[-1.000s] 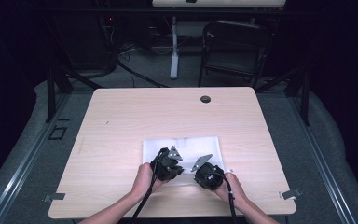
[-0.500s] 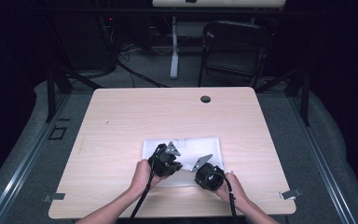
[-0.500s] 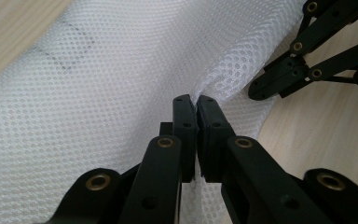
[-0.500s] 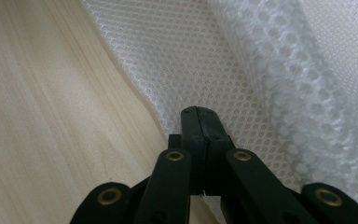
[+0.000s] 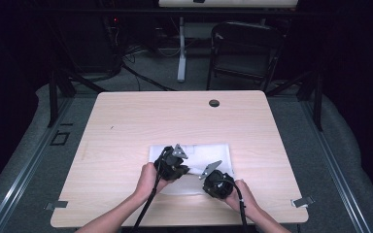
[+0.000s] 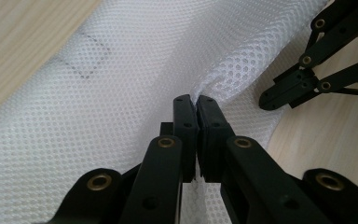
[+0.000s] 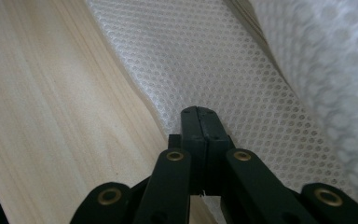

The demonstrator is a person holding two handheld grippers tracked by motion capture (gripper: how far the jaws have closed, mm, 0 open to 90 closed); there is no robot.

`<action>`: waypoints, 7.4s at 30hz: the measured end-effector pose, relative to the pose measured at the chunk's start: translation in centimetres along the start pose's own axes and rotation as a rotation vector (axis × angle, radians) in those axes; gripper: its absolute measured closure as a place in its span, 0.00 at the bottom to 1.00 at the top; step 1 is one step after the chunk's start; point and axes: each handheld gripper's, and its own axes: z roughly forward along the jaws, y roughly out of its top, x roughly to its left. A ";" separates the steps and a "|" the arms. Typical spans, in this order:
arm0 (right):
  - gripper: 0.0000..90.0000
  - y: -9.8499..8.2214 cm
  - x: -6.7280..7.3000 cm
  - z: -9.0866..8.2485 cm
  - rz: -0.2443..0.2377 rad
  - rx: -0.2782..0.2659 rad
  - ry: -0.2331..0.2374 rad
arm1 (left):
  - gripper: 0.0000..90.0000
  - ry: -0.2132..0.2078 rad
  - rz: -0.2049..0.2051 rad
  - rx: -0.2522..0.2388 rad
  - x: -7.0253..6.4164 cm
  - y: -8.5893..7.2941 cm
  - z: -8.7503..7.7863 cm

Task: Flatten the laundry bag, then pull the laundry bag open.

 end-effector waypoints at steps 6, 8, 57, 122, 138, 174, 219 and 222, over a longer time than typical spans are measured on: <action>1.00 -0.1 0.1 0.0 0.006 -0.010 0.010 | 0.97 0.011 0.004 0.001 0.3 0.6 -0.1; 1.00 -0.1 0.1 0.0 0.006 -0.007 0.010 | 0.97 0.019 0.006 -0.003 0.4 0.8 -0.2; 1.00 -0.3 0.5 -0.4 -0.002 0.031 0.069 | 0.98 0.192 0.051 -0.012 3.8 5.9 -4.0; 1.00 -0.7 1.4 -0.6 0.011 0.043 0.164 | 0.98 0.351 -0.001 -0.034 9.0 11.5 -4.2; 1.00 -0.6 1.6 -0.5 0.009 0.042 0.168 | 0.98 0.380 -0.039 -0.035 10.5 11.7 -2.1; 0.38 -0.6 0.2 -2.3 0.080 -0.018 0.146 | 0.22 0.318 -0.161 -0.057 13.0 9.8 1.8; 0.36 -3.7 -6.0 -5.8 0.242 -0.085 -0.018 | 0.12 -0.002 -0.005 -0.115 2.5 2.5 0.4; 0.50 -3.8 -6.2 -5.8 0.245 -0.083 -0.028 | 0.13 -0.025 0.014 -0.114 1.9 2.8 1.2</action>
